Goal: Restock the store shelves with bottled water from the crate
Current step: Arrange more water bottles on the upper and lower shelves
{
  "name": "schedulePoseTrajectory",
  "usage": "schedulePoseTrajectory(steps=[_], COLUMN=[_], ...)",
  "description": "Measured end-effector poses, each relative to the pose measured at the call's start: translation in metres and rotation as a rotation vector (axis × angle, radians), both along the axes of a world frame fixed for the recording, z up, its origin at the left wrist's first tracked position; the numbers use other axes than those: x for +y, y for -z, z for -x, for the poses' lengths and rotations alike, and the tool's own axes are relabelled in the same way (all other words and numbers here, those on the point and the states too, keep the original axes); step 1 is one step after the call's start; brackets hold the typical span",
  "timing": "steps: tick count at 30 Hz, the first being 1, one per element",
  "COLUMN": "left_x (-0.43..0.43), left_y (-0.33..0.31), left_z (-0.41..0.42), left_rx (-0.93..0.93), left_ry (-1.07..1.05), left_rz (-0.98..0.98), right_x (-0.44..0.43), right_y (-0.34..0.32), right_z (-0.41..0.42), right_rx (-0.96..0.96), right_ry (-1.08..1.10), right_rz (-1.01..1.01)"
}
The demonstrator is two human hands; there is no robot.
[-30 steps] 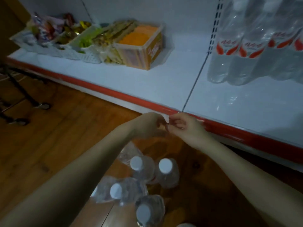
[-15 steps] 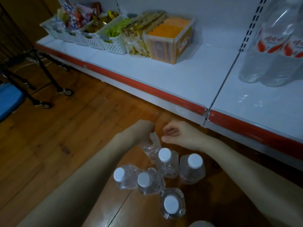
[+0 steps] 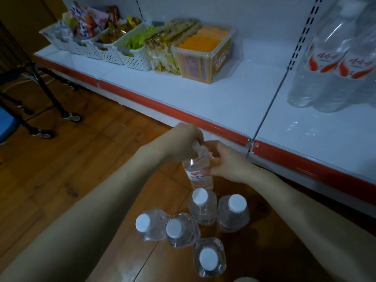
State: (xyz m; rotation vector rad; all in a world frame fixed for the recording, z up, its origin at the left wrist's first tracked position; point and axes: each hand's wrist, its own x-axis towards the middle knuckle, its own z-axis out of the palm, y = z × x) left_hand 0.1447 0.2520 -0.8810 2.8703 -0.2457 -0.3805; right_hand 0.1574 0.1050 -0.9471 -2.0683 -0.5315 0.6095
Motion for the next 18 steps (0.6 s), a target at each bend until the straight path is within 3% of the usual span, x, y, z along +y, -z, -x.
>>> schedulePoseTrajectory(steps=[2,5,9,13,18], left_x=[-0.007,-0.017,-0.044,-0.076,-0.102], left_y=[-0.018,-0.042,-0.047,-0.035,-0.024], left_z=[-0.005,-0.014,-0.024,-0.027,-0.021], left_rx=[-0.045,-0.145,-0.251,-0.147,0.128], left_ry=[0.041,0.059,-0.014,-0.128,-0.074], left_rz=[0.047,0.186,0.639,0.997,1.093], right_x=[-0.003,-0.017,-0.049,-0.09,-0.137], right_y=[-0.008,-0.016,-0.035,-0.054,-0.085], right_z=[-0.003,-0.01,-0.018,-0.022,-0.017], right_rx=[-0.005,0.019,0.05,0.069,0.055], right_ry=[-0.012,0.15,0.366,0.45,0.473], right_rz=[-0.047,-0.14,-0.378,-0.485,-0.512])
